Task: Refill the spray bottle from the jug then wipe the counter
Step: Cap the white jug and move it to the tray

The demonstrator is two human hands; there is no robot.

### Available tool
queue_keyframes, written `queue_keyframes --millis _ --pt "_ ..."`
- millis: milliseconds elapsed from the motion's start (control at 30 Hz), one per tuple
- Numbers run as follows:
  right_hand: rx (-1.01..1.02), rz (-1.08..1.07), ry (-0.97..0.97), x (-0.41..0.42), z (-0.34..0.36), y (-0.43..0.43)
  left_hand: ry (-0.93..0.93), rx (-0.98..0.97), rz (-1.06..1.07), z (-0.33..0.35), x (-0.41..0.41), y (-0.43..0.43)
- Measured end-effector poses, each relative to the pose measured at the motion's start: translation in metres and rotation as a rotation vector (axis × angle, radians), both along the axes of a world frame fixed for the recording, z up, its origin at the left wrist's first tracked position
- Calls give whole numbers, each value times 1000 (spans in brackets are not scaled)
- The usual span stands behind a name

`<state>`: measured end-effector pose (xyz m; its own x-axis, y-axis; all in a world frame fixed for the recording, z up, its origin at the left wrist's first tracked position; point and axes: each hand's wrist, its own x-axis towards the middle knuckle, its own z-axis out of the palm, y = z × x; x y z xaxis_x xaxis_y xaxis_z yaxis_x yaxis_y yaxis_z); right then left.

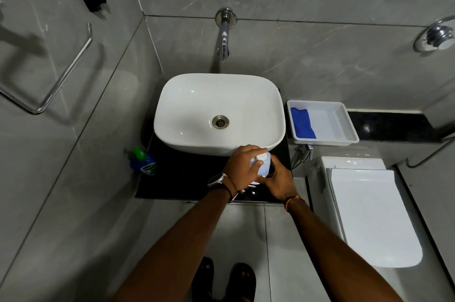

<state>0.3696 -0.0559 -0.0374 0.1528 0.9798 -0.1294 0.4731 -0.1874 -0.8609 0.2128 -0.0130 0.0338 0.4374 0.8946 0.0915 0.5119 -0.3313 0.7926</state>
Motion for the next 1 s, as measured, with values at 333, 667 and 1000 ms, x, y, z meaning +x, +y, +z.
queue_keyframes --millis 333,667,1000 --pt "13 25 -8 1 2 0 -48 -44 49 -1 4 -1" --pt "0 30 -1 2 3 1 19 -24 73 -5 2 0" --pt "-1 40 9 2 5 1 12 -32 89 -2 -1 -3"
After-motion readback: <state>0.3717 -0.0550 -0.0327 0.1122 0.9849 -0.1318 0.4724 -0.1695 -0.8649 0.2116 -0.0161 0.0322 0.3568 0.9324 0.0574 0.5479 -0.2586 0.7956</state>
